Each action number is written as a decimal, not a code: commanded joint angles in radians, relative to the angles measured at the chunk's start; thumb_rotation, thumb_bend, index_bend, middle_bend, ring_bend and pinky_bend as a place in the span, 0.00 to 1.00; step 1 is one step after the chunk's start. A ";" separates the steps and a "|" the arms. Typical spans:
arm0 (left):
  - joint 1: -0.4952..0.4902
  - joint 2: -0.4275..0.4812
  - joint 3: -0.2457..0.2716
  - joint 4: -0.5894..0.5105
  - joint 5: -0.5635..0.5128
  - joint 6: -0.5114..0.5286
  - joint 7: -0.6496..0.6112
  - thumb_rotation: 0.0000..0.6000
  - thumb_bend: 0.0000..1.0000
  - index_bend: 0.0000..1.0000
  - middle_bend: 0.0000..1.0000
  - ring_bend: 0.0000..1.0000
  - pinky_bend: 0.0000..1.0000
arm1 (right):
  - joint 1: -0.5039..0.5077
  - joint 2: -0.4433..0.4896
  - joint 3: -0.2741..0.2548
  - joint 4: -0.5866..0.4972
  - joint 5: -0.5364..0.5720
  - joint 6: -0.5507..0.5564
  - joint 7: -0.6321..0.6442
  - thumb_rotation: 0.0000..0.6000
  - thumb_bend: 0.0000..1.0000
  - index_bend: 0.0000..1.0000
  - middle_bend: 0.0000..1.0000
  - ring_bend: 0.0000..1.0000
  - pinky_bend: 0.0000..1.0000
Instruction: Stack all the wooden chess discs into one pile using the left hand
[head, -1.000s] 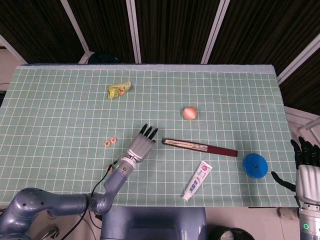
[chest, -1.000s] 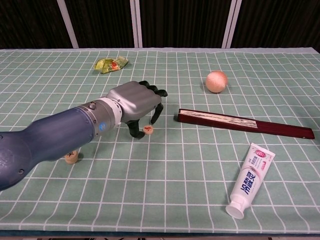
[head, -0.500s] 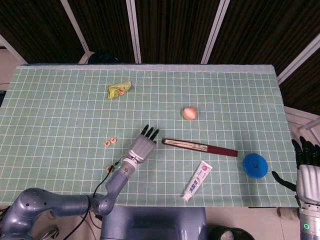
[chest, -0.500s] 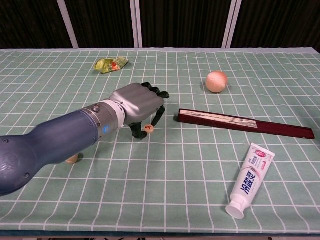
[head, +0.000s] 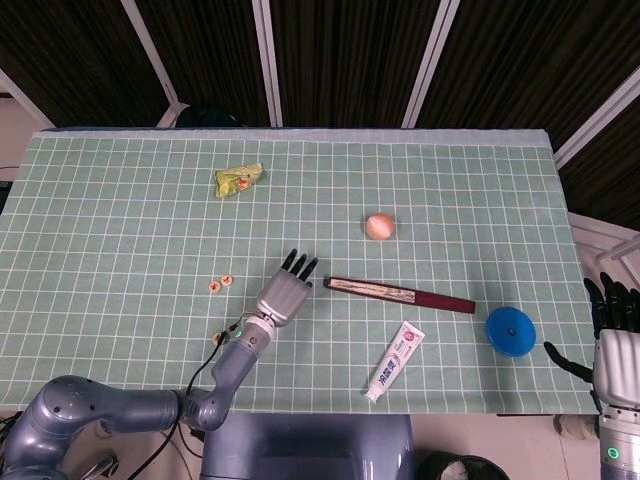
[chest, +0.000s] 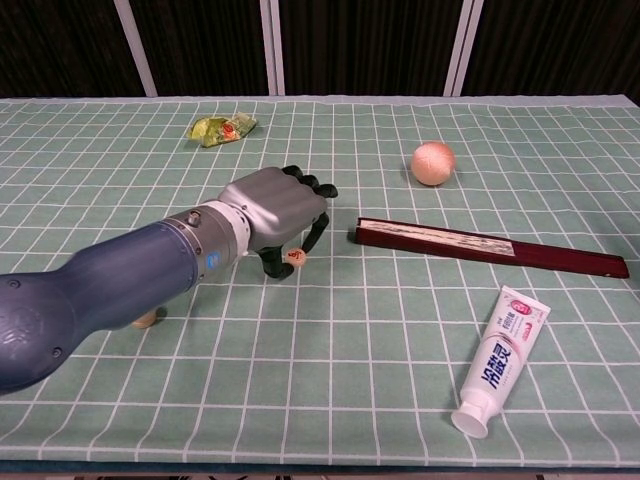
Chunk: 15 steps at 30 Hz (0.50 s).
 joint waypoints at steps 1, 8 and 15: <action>0.001 0.003 0.001 -0.006 -0.003 0.004 0.004 1.00 0.31 0.52 0.01 0.00 0.00 | 0.000 0.000 0.000 0.001 0.000 0.001 0.001 1.00 0.23 0.09 0.01 0.00 0.00; 0.012 0.068 -0.008 -0.121 0.028 0.046 -0.008 1.00 0.31 0.52 0.01 0.00 0.00 | 0.000 0.000 0.001 0.001 0.002 0.000 0.000 1.00 0.23 0.09 0.01 0.00 0.00; 0.057 0.217 0.011 -0.312 0.040 0.102 -0.014 1.00 0.31 0.51 0.01 0.00 0.00 | -0.001 0.002 -0.001 -0.001 -0.001 -0.001 -0.001 1.00 0.23 0.09 0.01 0.00 0.00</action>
